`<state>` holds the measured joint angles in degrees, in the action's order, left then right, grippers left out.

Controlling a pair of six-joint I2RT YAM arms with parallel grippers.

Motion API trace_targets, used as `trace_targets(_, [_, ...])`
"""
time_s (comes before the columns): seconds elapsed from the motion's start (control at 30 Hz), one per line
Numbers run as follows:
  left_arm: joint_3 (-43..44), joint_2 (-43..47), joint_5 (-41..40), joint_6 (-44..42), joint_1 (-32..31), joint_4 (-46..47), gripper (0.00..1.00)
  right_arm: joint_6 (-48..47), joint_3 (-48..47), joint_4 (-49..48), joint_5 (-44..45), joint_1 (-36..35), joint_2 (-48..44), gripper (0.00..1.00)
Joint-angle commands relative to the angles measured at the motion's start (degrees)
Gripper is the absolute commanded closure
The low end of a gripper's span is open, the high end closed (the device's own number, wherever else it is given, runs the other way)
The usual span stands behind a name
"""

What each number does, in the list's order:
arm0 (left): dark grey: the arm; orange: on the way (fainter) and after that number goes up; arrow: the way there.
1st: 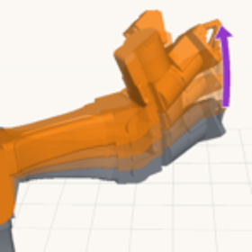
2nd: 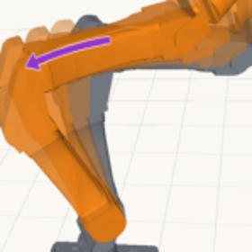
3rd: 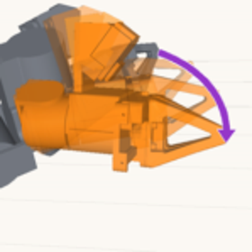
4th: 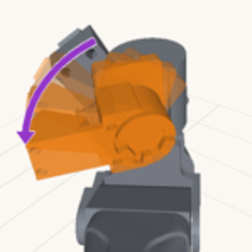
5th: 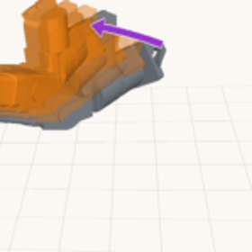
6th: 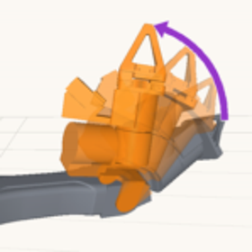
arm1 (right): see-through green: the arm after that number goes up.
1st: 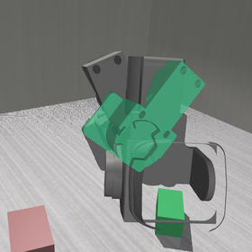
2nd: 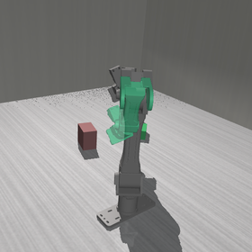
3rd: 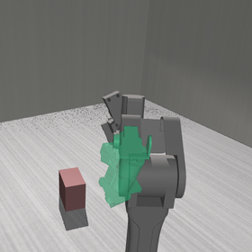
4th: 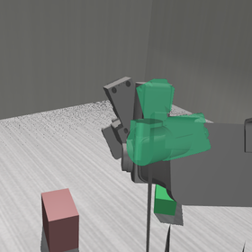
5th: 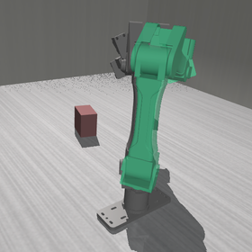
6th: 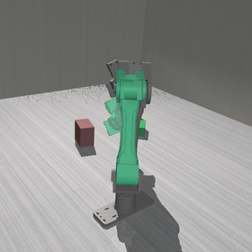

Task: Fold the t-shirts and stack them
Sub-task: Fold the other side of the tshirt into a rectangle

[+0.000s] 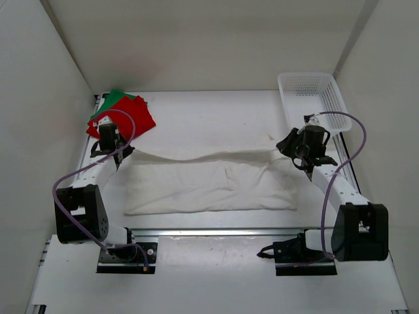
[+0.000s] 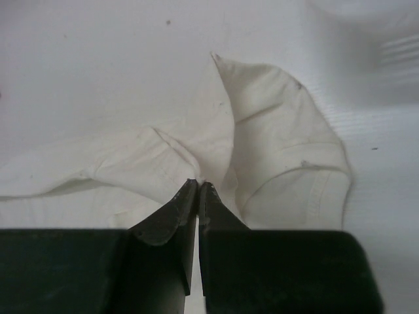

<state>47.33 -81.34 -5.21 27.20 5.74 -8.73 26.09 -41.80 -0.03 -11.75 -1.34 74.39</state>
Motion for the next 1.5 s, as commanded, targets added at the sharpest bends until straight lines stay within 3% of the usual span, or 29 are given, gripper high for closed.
trace_targets(0.0, [3.11, 1.62, 1.35, 0.84, 0.51, -0.14, 1.0, -1.56, 0.4, 1.34, 2.51, 1.26, -5.55, 1.0])
trace_targets(0.27, [0.75, 6.01, -0.49, 0.57, 0.15, -1.03, 1.0, -2.53, 3.65, 8.73, 0.85, 5.56, -15.41, 1.0])
trace_targets(0.43, [-6.01, 9.7, -0.59, -0.04, 0.06, -1.11, 1.0, -3.32, 5.94, 12.24, -0.55, 7.84, -20.07, 1.0])
trace_targets(0.7, [-7.43, 8.04, -0.33, 0.22, 1.99, -3.4, 1.0, -0.87, 12.53, 14.01, 2.7, 1.43, -24.03, 1.0])
trace_targets(1.03, [-9.54, 7.86, 3.45, 2.07, 4.8, -3.49, 1.0, 2.13, 19.65, 16.2, 3.4, 2.31, -32.73, 1.0])
trace_targets(1.27, [-11.56, 10.06, 1.35, 2.42, 2.88, -2.96, 1.0, 3.26, 20.79, 17.52, 3.58, 2.14, -35.28, 1.0])
trace_targets(1.47, [-11.21, 8.3, 4.95, 4.09, 5.95, -3.57, 0.71, 6.17, 27.74, 14.27, -2.4, 5.92, -37.91, 1.0])
